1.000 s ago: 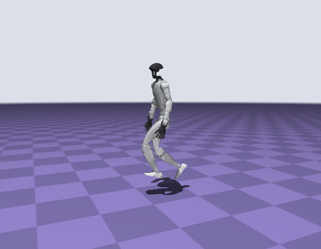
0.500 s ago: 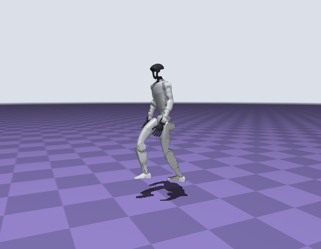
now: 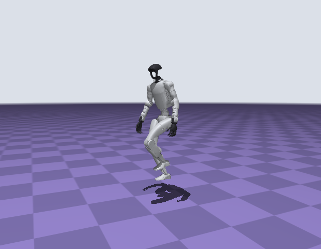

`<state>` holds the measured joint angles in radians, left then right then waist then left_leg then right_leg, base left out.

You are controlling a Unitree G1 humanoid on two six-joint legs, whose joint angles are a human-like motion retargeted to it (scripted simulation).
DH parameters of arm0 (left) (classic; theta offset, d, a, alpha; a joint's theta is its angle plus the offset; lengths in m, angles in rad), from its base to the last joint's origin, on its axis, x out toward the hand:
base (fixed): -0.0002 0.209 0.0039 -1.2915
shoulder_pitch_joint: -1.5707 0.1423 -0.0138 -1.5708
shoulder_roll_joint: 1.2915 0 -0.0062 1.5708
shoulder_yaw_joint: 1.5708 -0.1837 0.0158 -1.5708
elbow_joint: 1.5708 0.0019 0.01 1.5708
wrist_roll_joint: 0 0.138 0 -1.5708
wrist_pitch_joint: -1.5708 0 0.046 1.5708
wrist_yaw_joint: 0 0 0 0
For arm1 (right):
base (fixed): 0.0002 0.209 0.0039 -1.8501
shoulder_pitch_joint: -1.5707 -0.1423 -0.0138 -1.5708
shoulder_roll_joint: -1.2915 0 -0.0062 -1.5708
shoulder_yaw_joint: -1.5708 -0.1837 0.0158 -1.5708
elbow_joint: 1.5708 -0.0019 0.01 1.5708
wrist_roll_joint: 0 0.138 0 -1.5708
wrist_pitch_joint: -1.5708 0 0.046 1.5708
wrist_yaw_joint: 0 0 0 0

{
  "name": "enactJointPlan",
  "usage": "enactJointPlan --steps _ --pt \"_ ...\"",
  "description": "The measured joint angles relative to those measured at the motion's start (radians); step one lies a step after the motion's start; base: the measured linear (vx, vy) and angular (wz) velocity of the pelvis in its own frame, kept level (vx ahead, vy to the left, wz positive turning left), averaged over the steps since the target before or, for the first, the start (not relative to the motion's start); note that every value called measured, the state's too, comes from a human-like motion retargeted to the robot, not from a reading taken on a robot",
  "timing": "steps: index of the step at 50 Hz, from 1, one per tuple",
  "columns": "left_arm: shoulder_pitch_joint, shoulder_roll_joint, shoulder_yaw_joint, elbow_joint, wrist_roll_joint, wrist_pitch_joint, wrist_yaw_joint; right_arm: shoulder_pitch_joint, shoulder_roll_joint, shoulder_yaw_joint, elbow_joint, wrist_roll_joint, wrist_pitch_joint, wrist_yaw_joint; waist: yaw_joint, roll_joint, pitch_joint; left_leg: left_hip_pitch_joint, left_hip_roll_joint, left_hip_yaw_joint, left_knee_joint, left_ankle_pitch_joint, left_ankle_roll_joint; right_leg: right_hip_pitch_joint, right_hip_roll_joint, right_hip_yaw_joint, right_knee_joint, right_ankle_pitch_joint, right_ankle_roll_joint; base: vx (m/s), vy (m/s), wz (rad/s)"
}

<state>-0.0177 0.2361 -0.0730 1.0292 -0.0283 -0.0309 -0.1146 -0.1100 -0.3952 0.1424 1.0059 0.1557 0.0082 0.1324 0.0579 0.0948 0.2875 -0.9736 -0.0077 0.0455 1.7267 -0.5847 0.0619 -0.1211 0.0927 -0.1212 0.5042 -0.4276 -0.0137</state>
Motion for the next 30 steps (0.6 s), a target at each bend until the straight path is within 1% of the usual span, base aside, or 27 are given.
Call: enactJointPlan --steps 2,5,8,10,13,17,20,22,24,25,27,30 --pt "0.002 -0.002 0.004 0.016 0.006 -0.001 0.014 -0.008 0.006 0.003 -0.035 -0.013 -0.006 -0.014 0.010 -0.018 0.012 -0.066 -0.011 0.015 -0.077 0.005 -0.001 0.027 -0.012 0.014 0.011 -0.020 0.009 0.42 -0.01 -0.17" --pt "0.013 -0.008 0.003 0.042 0.017 0.000 0.026 -0.008 0.020 0.010 -0.075 -0.036 -0.015 -0.033 0.021 -0.038 0.020 -0.111 -0.031 0.013 -0.180 0.007 0.001 0.056 -0.024 0.029 0.050 -0.055 0.018 0.43 0.03 -0.11" --pt "0.017 -0.010 -0.003 0.069 0.030 0.006 0.032 -0.004 0.040 0.017 -0.091 -0.059 -0.019 -0.043 0.031 -0.065 0.019 -0.114 -0.050 0.014 -0.228 -0.002 0.025 0.073 -0.036 0.040 0.083 -0.073 0.031 0.44 0.07 0.08" --pt "0.018 -0.010 -0.008 0.082 0.038 0.010 0.035 0.001 0.056 0.020 -0.086 -0.070 -0.019 -0.045 0.036 -0.085 0.012 -0.108 -0.062 0.021 -0.235 -0.019 0.050 0.076 -0.043 0.049 0.101 -0.065 0.044 0.45 0.09 0.28" --pt "0.014 -0.007 -0.020 0.093 0.048 0.013 0.040 0.016 0.081 0.025 -0.055 -0.074 -0.016 -0.043 0.039 -0.120 -0.004 -0.086 -0.103 0.029 -0.247 -0.081 0.105 0.069 -0.044 0.110 0.113 0.021 0.100 0.45 0.10 0.46" --pt "0.009 0.000 -0.042 0.091 0.052 0.015 0.038 0.039 0.112 0.042 0.002 -0.072 -0.004 -0.024 0.047 -0.155 -0.036 -0.030 -0.145 0.014 -0.323 -0.105 0.148 0.040 -0.036 0.151 0.120 0.264 0.204 0.43 0.08 0.42" --pt "0.009 0.007 -0.053 0.071 0.049 0.018 0.032 0.059 0.129 0.054 0.039 -0.067 0.006 -0.002 0.044 -0.173 -0.063 0.041 -0.170 -0.007 -0.425 -0.108 0.165 -0.012 -0.042 0.149 0.192 0.394 0.253 0.38 0.05 0.41" --pt "0.008 0.012 -0.051 0.051 0.045 0.024 0.028 0.072 0.136 0.055 0.054 -0.063 0.011 0.009 0.034 -0.184 -0.078 0.106 -0.187 -0.020 -0.509 -0.110 0.173 -0.059 -0.068 0.119 0.301 0.430 0.248 0.33 0.03 0.39" --pt "0.001 0.018 -0.043 0.030 0.037 0.031 0.020 0.082 0.136 0.051 0.058 -0.055 0.014 0.015 0.020 -0.194 -0.090 0.181 -0.203 -0.030 -0.600 -0.113 0.181 -0.110 -0.115 0.075 0.440 0.398 0.207 0.31 0.02 0.34" --pt "-0.006 0.022 -0.037 0.021 0.032 0.036 0.015 0.084 0.135 0.047 0.058 -0.050 0.016 0.018 0.012 -0.199 -0.093 0.222 -0.212 -0.035 -0.648 -0.112 0.185 -0.136 -0.144 0.052 0.517 0.367 0.180 0.30 0.02 0.31" --pt "-0.029 0.034 -0.022 0.005 0.016 0.042 0.009 0.079 0.125 0.035 0.052 -0.038 0.015 0.020 -0.008 -0.201 -0.094 0.310 -0.224 -0.050 -0.748 -0.099 0.186 -0.184 -0.193 0.024 0.660 0.269 0.124 0.30 0.01 0.32" --pt "-0.067 0.050 -0.005 -0.016 -0.007 0.040 0.019 0.069 0.108 0.014 0.040 -0.026 0.005 0.018 -0.043 -0.191 -0.087 0.446 -0.238 -0.083 -0.909 -0.058 0.170 -0.247 -0.234 0.011 0.778 0.116 0.064 0.32 -0.01 0.41"
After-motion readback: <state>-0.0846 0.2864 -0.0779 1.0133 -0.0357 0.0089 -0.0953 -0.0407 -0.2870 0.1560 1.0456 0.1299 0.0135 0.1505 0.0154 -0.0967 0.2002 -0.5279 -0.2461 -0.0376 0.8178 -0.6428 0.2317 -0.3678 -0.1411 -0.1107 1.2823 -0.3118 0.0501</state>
